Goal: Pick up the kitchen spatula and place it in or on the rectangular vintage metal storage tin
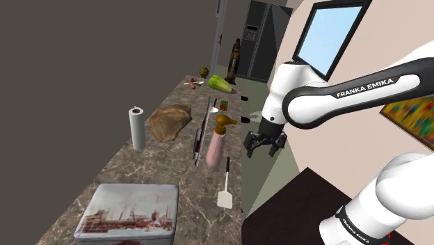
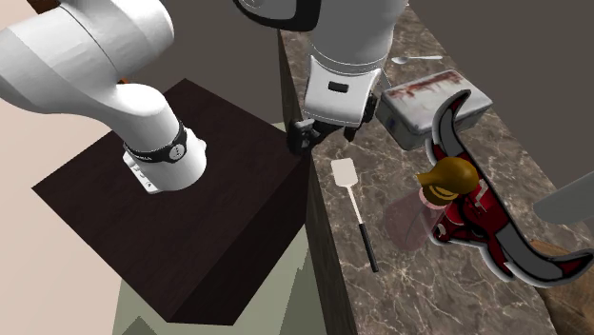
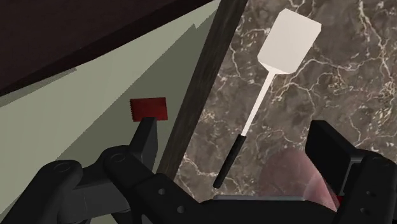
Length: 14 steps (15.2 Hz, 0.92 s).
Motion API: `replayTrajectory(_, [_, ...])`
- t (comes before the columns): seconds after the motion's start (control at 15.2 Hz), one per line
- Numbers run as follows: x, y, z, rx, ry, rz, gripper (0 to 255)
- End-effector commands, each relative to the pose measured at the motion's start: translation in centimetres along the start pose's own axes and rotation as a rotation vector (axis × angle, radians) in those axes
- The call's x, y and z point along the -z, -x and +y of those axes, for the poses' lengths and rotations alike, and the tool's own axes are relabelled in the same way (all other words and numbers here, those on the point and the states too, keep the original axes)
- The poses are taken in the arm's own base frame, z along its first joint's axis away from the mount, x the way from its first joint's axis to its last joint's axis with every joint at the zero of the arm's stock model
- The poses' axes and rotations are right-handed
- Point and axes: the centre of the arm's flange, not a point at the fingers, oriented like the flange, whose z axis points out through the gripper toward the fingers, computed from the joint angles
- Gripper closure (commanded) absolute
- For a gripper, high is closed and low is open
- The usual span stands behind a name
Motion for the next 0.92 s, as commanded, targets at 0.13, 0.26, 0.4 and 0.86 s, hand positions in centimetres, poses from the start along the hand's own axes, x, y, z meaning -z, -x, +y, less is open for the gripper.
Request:
replayTrajectory(0.13, [-4.8,-1.3,-2.3,-0.102,-0.001,0.033,0])
replayTrajectory(0.26, [-7.1,-2.1,-3.3,-0.151,0.0,0.049,0])
replayTrajectory(0.4, [-9.3,-2.9,-4.3,-0.201,0.001,0.065,0])
replayTrajectory(0.86, [-16.2,-6.1,-6.9,-0.354,0.005,0.113,0])
